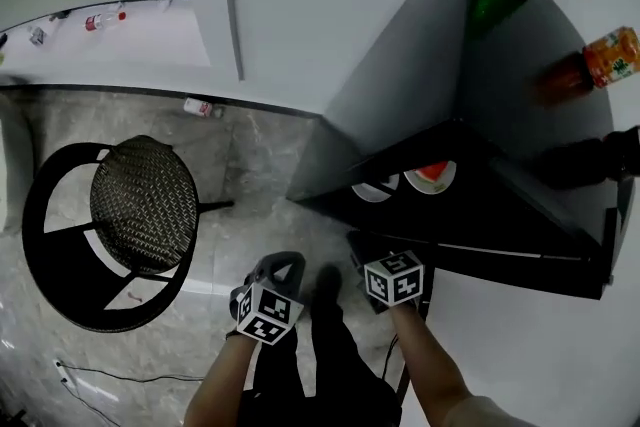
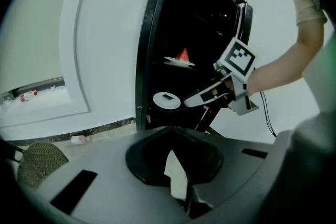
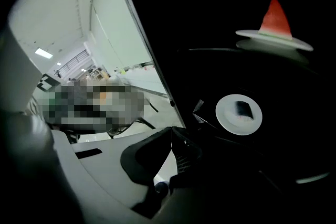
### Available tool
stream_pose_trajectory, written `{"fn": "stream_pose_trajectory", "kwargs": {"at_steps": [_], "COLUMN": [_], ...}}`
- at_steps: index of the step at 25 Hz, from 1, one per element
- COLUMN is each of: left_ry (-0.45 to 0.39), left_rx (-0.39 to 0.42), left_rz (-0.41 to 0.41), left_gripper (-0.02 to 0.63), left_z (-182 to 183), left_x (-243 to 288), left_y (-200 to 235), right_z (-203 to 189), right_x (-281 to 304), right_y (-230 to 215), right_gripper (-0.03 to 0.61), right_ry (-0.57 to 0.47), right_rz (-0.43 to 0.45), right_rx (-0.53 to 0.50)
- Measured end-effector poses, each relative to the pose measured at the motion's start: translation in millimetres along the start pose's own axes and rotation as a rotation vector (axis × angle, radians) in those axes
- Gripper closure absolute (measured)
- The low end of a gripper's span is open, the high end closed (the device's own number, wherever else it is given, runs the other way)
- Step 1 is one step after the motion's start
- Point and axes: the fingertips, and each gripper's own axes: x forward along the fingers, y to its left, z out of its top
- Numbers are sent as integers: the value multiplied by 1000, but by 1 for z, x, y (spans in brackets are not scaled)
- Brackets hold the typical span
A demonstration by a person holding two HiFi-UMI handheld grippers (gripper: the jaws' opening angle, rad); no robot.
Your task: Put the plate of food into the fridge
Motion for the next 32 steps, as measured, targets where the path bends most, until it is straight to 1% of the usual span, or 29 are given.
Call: {"fn": "stream_pose_trajectory", "kwargs": {"at_steps": [4,8,11,13,15,20,22,24,29,32], "left_ry": [-41,-96,-141,-171,-177,-162,-157,-152,-146,-146], "left_rx": [-14,-2,-31,-37,-25,-21,-21,-6,25,55], "left_rz": [11,23,20,24,33,34,29,23,14,12], "left_gripper": [604,604,604,604,604,604,604,604,604,604], "left_z": [27,66,93,109,121,121,119,119,122,127], "left_x": [-19,-42,-63,-75,-89,-118,-126,-132,-144,-148], "left_y": [5,13,15,18,18,6,1,-5,-22,-29], "right_z": [3,28,49,64,74,68,59,47,26,31], "right_x": [-39,-79,-108,-121,-130,-149,-152,-155,-155,-156], "right_y": [30,59,75,81,86,94,91,84,75,80], "right_gripper": [555,555,555,555,555,555,555,555,555,555], "right_ry": [40,34,12,-12,-19,23,55,91,138,111], "right_rz": [-8,15,26,24,9,-32,-57,-75,-109,-117], "right_rx": [-47,-131,-191,-253,-340,-540,-626,-687,-743,-728]}}
